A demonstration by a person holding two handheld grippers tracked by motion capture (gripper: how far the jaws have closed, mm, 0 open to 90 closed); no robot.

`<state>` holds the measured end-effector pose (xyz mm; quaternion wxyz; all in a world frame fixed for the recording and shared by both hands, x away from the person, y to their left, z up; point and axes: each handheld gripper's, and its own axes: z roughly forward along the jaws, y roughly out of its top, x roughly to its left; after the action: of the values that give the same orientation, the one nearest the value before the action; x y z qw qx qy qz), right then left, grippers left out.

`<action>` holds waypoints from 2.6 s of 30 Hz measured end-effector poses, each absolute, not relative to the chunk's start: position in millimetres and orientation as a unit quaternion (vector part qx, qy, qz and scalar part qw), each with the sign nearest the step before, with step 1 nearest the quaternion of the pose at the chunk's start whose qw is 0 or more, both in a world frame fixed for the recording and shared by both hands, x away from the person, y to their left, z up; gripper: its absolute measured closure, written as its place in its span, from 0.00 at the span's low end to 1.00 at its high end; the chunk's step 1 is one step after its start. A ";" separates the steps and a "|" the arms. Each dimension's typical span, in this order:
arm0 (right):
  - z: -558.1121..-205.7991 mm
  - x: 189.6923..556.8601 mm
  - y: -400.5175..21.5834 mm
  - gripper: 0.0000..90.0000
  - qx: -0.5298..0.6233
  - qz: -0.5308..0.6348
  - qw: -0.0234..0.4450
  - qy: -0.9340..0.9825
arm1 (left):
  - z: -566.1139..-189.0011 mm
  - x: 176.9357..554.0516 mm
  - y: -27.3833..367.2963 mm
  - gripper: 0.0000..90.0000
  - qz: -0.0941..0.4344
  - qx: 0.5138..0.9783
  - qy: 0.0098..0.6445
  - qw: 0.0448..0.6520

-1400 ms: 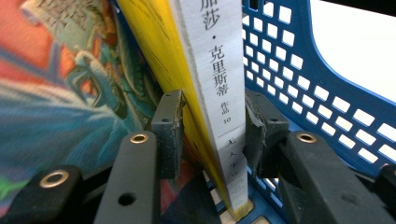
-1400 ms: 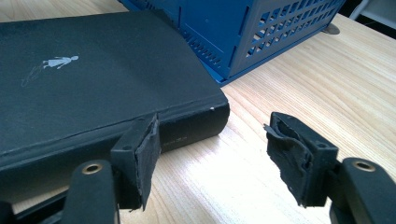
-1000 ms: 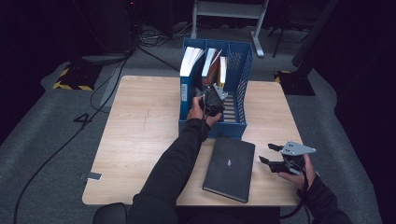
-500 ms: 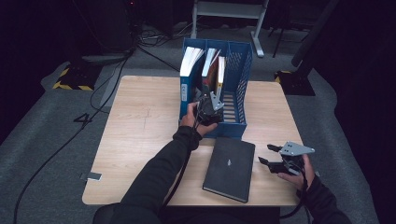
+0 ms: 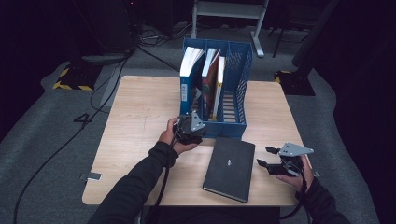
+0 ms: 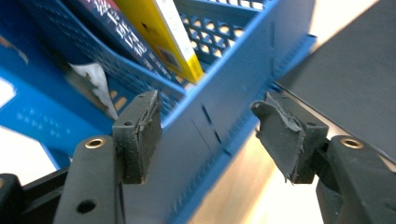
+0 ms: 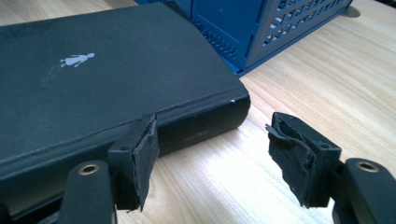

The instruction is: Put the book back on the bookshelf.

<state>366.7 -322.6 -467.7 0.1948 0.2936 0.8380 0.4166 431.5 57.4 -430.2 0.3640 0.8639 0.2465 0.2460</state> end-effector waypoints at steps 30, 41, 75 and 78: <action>-472.2 345.7 -321.4 0.38 0.290 0.383 0.139 0.866 | -480.9 367.7 79.6 0.44 0.105 0.916 0.156 0.353; -471.4 342.8 -316.6 0.36 0.279 0.396 0.099 0.869 | -489.9 382.2 67.7 0.44 0.026 0.915 0.163 0.367; -478.6 351.2 -306.3 0.39 0.271 0.368 0.125 0.880 | -476.2 389.2 22.4 0.21 -0.081 0.894 0.225 0.378; -478.9 351.2 -304.5 0.37 0.269 0.366 0.125 0.882 | -478.6 390.7 14.9 0.16 -0.081 0.898 0.223 0.371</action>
<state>351.2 -304.5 -478.9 0.1248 0.2686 0.8821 0.3664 390.7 14.9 -478.6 0.3712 0.8977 0.2232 -0.0805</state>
